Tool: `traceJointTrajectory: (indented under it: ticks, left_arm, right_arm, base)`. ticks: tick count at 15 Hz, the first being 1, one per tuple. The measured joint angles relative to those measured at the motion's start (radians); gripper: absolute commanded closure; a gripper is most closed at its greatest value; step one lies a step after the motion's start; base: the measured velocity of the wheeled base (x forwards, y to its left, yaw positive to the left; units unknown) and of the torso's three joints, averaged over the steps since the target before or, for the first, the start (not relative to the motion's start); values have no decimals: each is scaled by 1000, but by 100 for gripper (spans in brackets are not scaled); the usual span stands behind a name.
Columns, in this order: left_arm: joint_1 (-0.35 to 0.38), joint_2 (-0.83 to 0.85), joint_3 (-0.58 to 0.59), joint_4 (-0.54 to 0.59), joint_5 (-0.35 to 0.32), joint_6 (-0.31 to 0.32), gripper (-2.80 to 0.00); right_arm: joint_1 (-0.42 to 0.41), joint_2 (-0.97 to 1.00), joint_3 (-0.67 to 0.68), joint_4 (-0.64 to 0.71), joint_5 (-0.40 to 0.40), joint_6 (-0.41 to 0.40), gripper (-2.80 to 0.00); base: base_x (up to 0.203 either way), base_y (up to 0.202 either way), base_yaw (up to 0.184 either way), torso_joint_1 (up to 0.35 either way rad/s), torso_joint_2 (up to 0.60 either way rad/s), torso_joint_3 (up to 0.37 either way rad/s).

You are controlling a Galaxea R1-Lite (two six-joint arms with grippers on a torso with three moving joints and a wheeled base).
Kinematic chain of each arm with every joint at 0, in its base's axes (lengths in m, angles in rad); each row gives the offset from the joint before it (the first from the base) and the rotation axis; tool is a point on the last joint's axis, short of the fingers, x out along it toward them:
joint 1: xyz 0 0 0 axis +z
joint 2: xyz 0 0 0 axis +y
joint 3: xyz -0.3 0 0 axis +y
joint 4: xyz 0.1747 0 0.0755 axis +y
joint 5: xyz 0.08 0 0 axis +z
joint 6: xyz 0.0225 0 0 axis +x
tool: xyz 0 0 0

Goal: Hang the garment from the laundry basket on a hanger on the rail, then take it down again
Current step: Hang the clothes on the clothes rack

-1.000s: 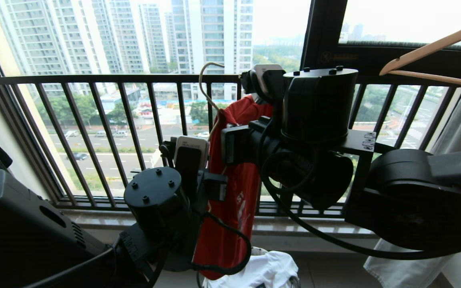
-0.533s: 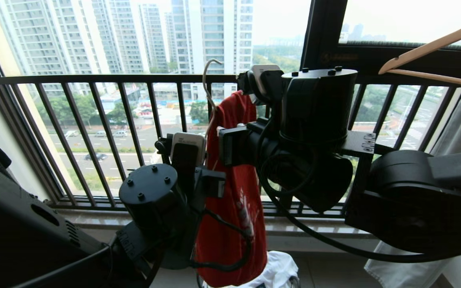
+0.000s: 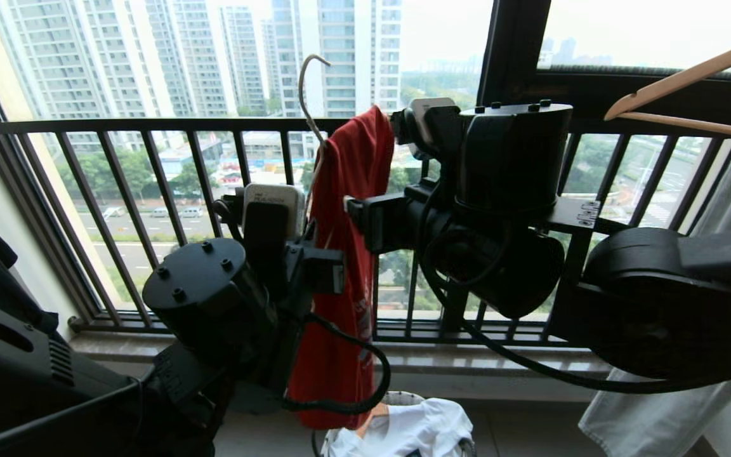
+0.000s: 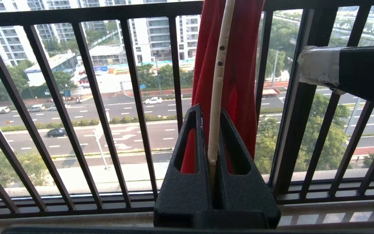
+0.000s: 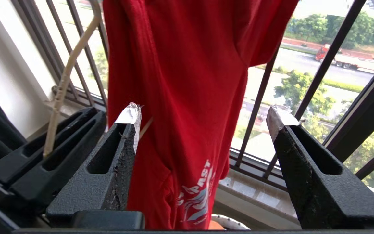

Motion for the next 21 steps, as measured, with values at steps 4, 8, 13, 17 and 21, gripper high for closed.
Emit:
traceJointTrajectory:
  ticks: [4,8,13,17,21]
  left_arm:
    - [16,-27,27,8,-75,-17,0]
    - [23,-49,91,31,-211,-64,0]
    - [29,-101,124,159,-339,-156,0]
    - [52,-171,137,295,-460,-221,0]
    - [103,-244,148,404,-597,-234,0]
  right_arm:
    - [-56,-18,-15,12,4,-8,0]
    - [-97,-33,-45,69,7,-8,0]
    - [-114,-37,-52,76,7,-9,0]
    - [-139,-38,-57,79,7,-24,0]
    - [-168,-50,-57,104,16,-34,0]
  base:
    - [0,0,0,0,0,0]
    - [0,0,0,0,0,0]
    - [0,0,0,0,0,0]
    - [0,0,0,0,0,0]
    - [0,0,0,0,0,0]
